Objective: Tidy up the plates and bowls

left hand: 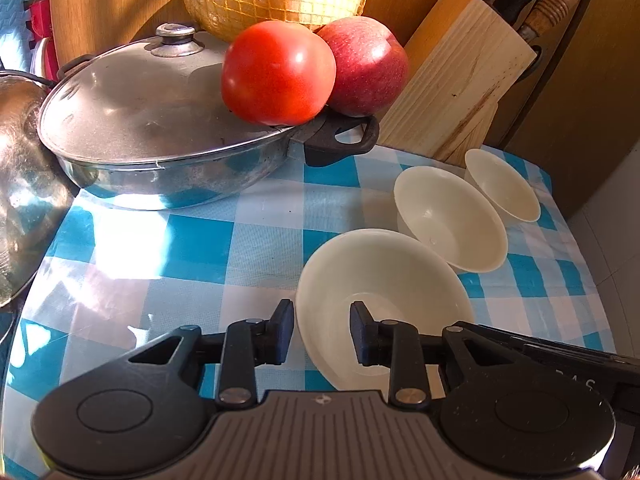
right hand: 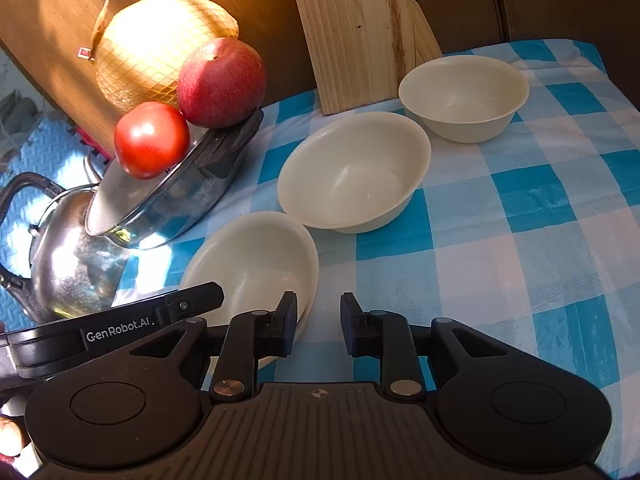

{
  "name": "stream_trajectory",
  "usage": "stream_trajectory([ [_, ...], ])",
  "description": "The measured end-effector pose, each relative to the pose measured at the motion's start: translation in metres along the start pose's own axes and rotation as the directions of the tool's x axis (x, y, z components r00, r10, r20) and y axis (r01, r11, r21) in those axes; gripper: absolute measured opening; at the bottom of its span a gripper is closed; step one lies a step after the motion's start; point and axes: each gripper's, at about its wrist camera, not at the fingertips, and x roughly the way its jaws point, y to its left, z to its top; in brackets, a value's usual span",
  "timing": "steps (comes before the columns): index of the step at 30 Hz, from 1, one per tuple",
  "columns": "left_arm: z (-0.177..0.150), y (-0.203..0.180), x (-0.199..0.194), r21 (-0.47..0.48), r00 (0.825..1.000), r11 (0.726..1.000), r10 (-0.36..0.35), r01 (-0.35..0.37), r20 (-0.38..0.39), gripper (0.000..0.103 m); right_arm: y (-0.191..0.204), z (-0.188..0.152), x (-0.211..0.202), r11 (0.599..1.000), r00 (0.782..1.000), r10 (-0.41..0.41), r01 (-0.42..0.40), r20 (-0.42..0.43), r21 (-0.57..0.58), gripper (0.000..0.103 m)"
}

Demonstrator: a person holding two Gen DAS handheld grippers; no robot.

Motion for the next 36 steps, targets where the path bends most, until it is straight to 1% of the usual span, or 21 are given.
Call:
stream_trajectory([
  [2,0.001,-0.006,-0.010,0.022,0.999,1.000,0.016,-0.017,0.043,0.025,-0.007,0.002,-0.010,1.000,1.000,-0.008,0.008,0.030,0.013,0.035],
  [5,0.005,-0.018,-0.024,0.046,0.993,0.999,0.017,-0.023,0.120,0.027,-0.018,0.007,-0.019,0.998,0.997,-0.024,0.020,0.071,0.052,0.036],
  [7,0.010,-0.027,-0.026,0.047,0.988,0.998,0.033,-0.040,0.148,0.028,-0.024,0.015,-0.020,0.996,0.996,-0.031,0.023,0.087,0.088,0.036],
  [8,0.013,-0.032,-0.024,0.043,0.989,0.998,0.036,-0.043,0.147,0.029,-0.025,0.018,-0.020,0.995,0.994,-0.033,0.023,0.101,0.099,0.036],
  [10,0.019,-0.042,-0.018,0.041,0.992,0.998,0.032,-0.037,0.120,0.029,-0.026,0.024,-0.022,0.994,0.991,-0.051,0.039,0.122,0.097,0.038],
  [11,0.023,-0.047,-0.015,0.052,0.993,0.998,0.024,-0.030,0.111,0.030,-0.025,0.027,-0.021,0.995,0.990,-0.062,0.051,0.127,0.088,0.042],
  [14,0.034,-0.056,-0.002,0.061,0.992,0.998,0.018,-0.026,0.127,0.031,-0.029,0.034,-0.014,0.993,0.988,-0.078,0.065,0.132,0.102,0.043],
  [15,0.038,-0.056,0.005,0.051,0.994,0.999,0.011,-0.017,0.113,0.031,-0.030,0.036,-0.010,0.993,0.988,-0.079,0.066,0.129,0.101,0.043],
  [17,0.045,-0.054,0.019,0.023,0.997,0.999,-0.028,0.026,0.066,0.031,-0.032,0.036,-0.002,0.992,0.986,-0.100,0.088,0.130,0.094,0.043],
  [18,0.048,-0.053,0.025,0.007,0.998,0.999,-0.032,0.032,0.058,0.031,-0.033,0.037,0.001,0.991,0.986,-0.107,0.096,0.130,0.089,0.043],
  [20,0.055,-0.054,0.035,0.003,0.998,0.999,-0.032,0.032,0.045,0.031,-0.036,0.042,0.010,0.989,0.984,-0.127,0.117,0.121,0.092,0.043],
  [25,0.066,-0.058,0.054,0.016,0.999,0.999,-0.032,0.031,0.031,0.031,-0.045,0.050,0.027,0.986,0.988,-0.118,0.105,0.096,0.129,0.043],
  [28,0.065,-0.062,0.063,0.021,1.000,0.999,-0.025,0.025,0.015,0.031,-0.047,0.051,0.033,0.984,0.987,-0.131,0.119,0.090,0.130,0.042],
  [31,0.065,-0.066,0.072,0.048,1.000,0.999,0.006,-0.007,0.010,0.031,-0.052,0.054,0.039,0.982,0.988,-0.126,0.113,0.085,0.149,0.042],
  [33,0.064,-0.066,0.075,0.053,1.000,0.999,0.010,-0.010,0.004,0.031,-0.053,0.056,0.042,0.982,0.989,-0.122,0.109,0.079,0.154,0.042],
  [36,0.062,-0.068,0.084,0.065,0.999,0.998,0.020,-0.018,-0.029,0.031,-0.053,0.058,0.048,0.983,0.990,-0.117,0.104,0.079,0.152,0.038],
])
